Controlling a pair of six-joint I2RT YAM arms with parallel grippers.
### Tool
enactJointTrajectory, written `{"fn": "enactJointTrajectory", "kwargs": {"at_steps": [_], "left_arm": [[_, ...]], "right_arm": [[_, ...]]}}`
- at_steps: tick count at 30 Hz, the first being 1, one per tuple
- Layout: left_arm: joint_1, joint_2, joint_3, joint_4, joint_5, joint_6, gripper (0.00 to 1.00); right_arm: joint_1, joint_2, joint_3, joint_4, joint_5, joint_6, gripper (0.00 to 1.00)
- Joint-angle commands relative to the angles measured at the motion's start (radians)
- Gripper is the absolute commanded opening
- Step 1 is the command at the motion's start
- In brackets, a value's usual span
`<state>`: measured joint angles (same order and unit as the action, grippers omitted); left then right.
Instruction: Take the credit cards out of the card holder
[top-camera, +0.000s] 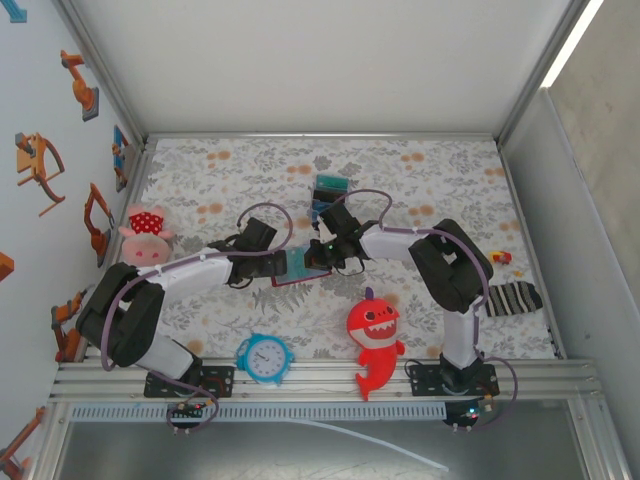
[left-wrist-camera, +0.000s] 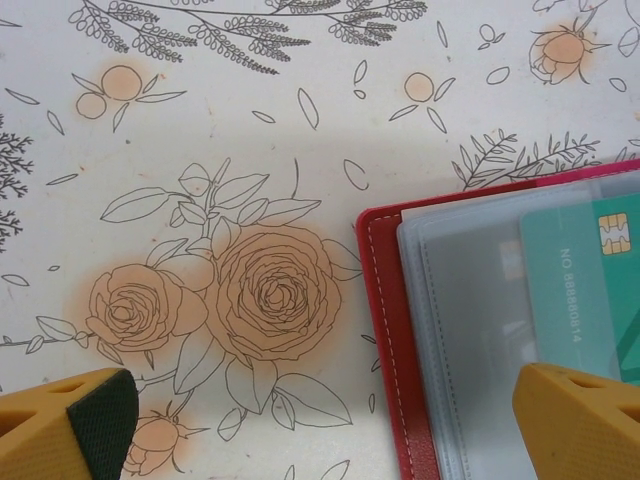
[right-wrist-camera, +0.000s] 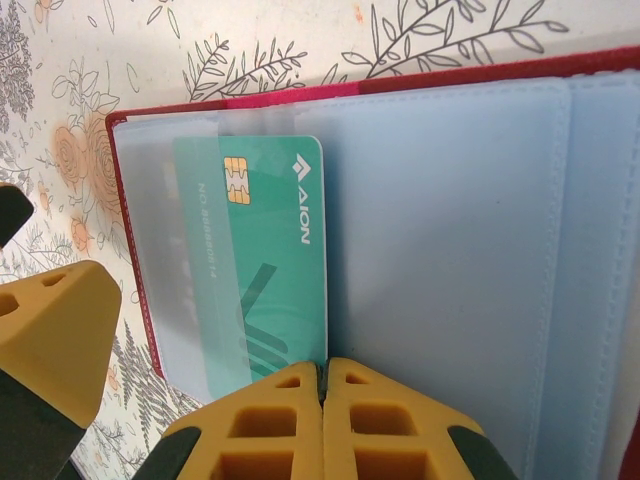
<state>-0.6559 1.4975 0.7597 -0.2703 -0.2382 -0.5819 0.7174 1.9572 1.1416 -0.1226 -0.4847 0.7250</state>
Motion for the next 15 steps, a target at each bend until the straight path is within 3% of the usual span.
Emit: {"fn": "enactJointTrajectory", "kwargs": {"at_steps": [1,15], "left_arm": [[-0.012,0.020,0.031,0.012,0.020,0.029,0.97],[-0.022,0.092,0.052,0.007,0.031,0.027,0.97]], "right_arm": [[-0.007,-0.028,0.004,-0.041,0.042,-0.017,0.03],[-0.007,-0.028,0.008,-0.040,0.041,-0.019,0.03]]}}
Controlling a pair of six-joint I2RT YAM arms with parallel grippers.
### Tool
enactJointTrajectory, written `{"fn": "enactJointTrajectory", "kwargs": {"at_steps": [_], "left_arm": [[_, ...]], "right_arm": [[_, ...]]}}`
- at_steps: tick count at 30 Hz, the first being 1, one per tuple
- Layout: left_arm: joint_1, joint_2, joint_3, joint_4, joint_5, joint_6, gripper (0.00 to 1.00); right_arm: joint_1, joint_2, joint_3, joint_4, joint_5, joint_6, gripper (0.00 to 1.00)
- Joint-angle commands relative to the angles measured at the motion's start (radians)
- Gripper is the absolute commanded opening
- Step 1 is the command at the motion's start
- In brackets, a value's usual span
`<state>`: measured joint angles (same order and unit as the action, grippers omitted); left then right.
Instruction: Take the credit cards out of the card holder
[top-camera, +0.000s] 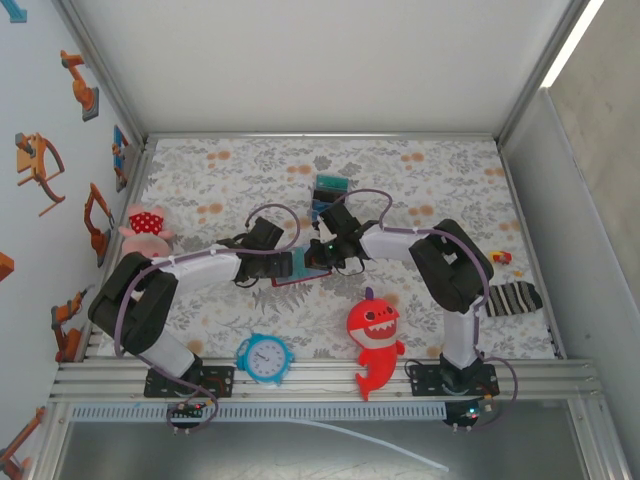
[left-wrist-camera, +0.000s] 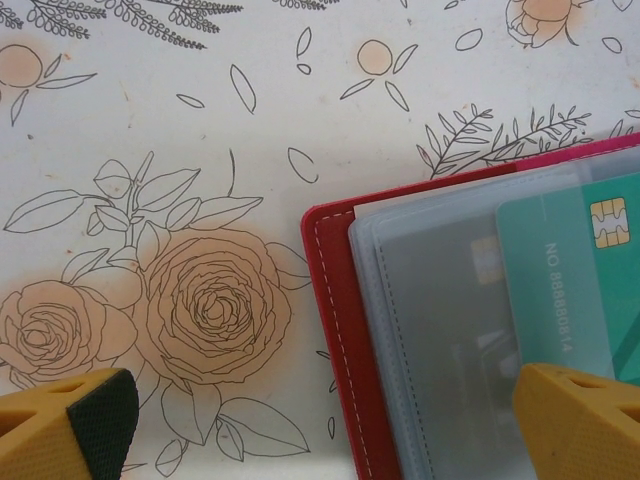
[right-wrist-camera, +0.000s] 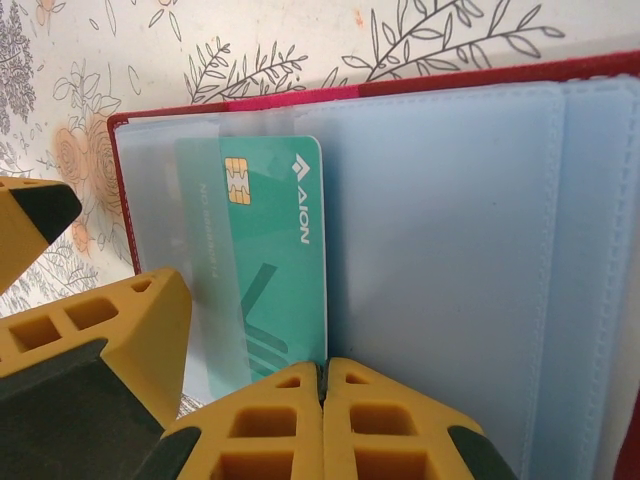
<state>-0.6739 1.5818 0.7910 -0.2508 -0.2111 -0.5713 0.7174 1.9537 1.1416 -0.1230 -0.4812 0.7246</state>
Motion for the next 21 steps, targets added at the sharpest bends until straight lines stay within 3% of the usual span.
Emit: {"fn": "enactJointTrajectory", "kwargs": {"at_steps": [1,21], "left_arm": [[-0.003,0.007,0.020,-0.016,0.001,0.017,0.97],[-0.004,0.024,0.019,-0.041,-0.016,0.011,0.97]], "right_arm": [[-0.007,-0.024,0.010,-0.040,0.038,-0.019,0.03],[-0.010,-0.029,0.003,0.012,0.003,-0.001,0.12]]}}
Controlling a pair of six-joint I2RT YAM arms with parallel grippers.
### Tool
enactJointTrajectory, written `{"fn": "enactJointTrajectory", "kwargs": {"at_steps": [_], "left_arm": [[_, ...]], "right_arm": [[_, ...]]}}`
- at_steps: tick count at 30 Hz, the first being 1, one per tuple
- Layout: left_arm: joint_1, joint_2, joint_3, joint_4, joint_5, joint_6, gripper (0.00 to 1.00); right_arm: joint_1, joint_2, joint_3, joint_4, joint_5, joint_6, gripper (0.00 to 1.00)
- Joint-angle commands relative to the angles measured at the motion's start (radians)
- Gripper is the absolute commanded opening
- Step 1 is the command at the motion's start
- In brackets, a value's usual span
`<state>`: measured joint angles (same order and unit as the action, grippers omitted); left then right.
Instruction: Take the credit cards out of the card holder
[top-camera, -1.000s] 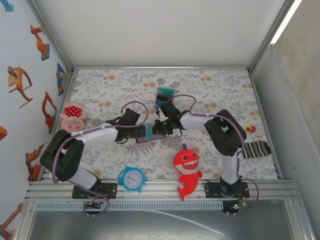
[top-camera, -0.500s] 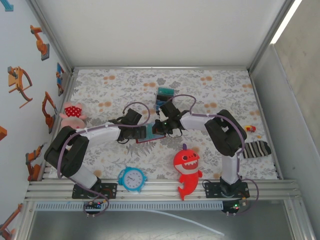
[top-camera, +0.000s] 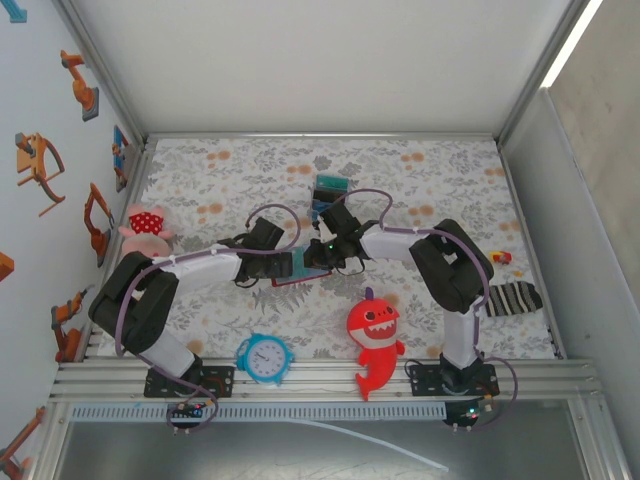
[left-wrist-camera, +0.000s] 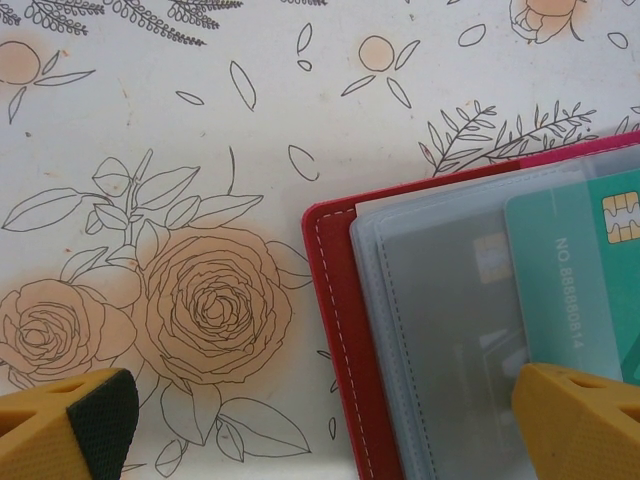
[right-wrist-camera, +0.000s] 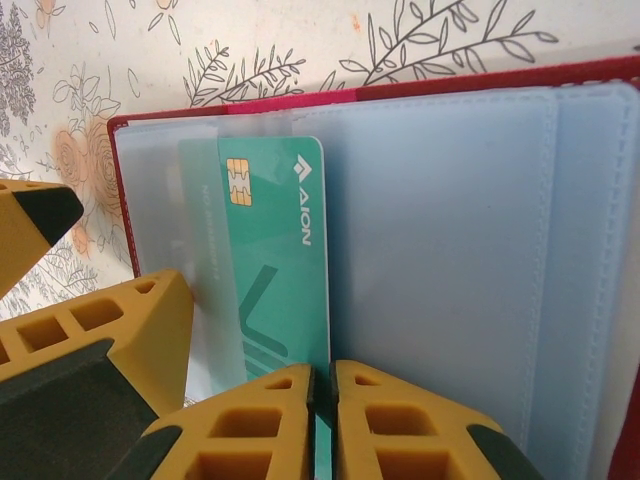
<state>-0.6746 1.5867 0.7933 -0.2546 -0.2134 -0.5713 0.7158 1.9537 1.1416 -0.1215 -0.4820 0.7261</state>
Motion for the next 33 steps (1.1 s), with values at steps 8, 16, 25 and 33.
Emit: {"fn": "enactJointTrajectory", "kwargs": {"at_steps": [8,16,25,33], "left_arm": [[-0.005,0.025,0.018,-0.035,-0.011,0.009,0.97],[-0.009,0.026,0.020,-0.035,-0.008,0.005,0.97],[-0.011,0.025,0.021,-0.035,-0.009,0.003,0.97],[-0.010,0.027,0.021,-0.035,-0.011,0.004,0.97]], "right_arm": [[-0.009,-0.010,-0.024,0.135,-0.067,0.052,0.18],[-0.009,0.001,-0.042,0.187,-0.085,0.079,0.19],[-0.009,0.017,-0.036,0.190,-0.082,0.077,0.16],[-0.009,0.032,-0.024,0.194,-0.089,0.076,0.16]]}}
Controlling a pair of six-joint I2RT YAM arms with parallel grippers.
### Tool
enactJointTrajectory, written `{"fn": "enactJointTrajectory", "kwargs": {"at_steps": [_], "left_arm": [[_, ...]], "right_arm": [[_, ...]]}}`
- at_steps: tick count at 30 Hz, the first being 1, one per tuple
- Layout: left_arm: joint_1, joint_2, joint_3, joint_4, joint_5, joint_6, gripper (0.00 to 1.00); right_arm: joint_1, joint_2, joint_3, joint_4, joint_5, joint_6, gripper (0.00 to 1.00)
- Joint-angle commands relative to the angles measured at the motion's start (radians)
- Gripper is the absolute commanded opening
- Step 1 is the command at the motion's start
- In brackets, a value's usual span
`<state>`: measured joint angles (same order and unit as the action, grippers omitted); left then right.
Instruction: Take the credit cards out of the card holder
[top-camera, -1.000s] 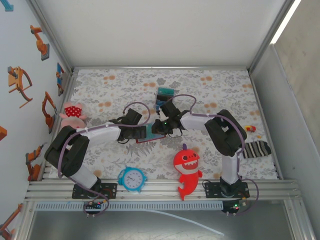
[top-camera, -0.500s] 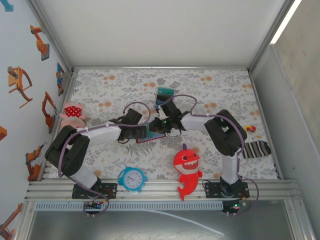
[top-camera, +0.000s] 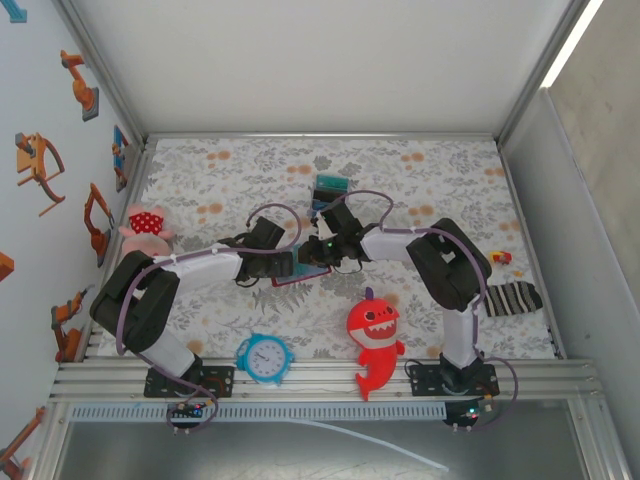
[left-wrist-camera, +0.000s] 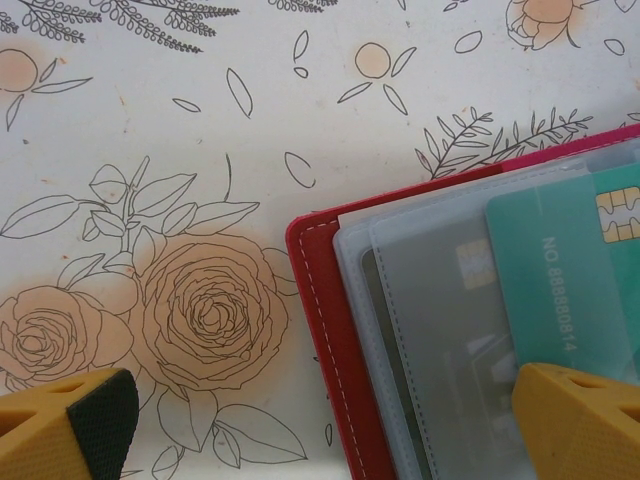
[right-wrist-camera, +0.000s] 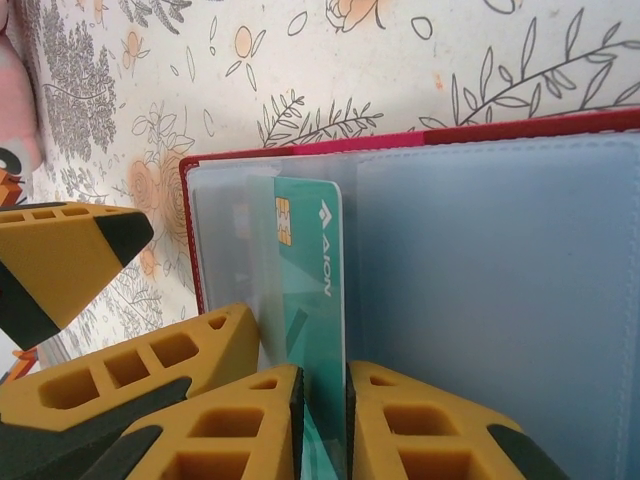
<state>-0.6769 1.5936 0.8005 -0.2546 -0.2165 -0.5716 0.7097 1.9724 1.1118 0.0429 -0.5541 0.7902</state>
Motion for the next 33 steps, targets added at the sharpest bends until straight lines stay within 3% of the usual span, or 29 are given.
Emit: {"fn": "enactJointTrajectory", "kwargs": {"at_steps": [1,6,15,24,33], "left_arm": [[-0.008,0.021,0.014,-0.035,-0.007,0.003,0.97],[-0.009,0.017,0.013,-0.037,-0.020,-0.006,0.97],[-0.006,0.002,0.018,-0.032,-0.028,-0.005,0.99],[-0.010,0.012,0.040,0.022,0.055,0.027,0.73],[-0.024,0.042,0.071,0.035,0.087,0.045,0.71]], "right_arm": [[-0.003,0.014,0.006,0.030,-0.017,0.010,0.15],[-0.004,0.006,0.004,0.006,0.002,0.003,0.05],[-0.007,-0.019,0.006,-0.072,0.052,-0.031,0.04],[-0.007,-0.051,-0.010,-0.109,0.083,-0.038,0.03],[-0.007,-0.066,-0.026,-0.112,0.101,-0.033,0.03]]}}
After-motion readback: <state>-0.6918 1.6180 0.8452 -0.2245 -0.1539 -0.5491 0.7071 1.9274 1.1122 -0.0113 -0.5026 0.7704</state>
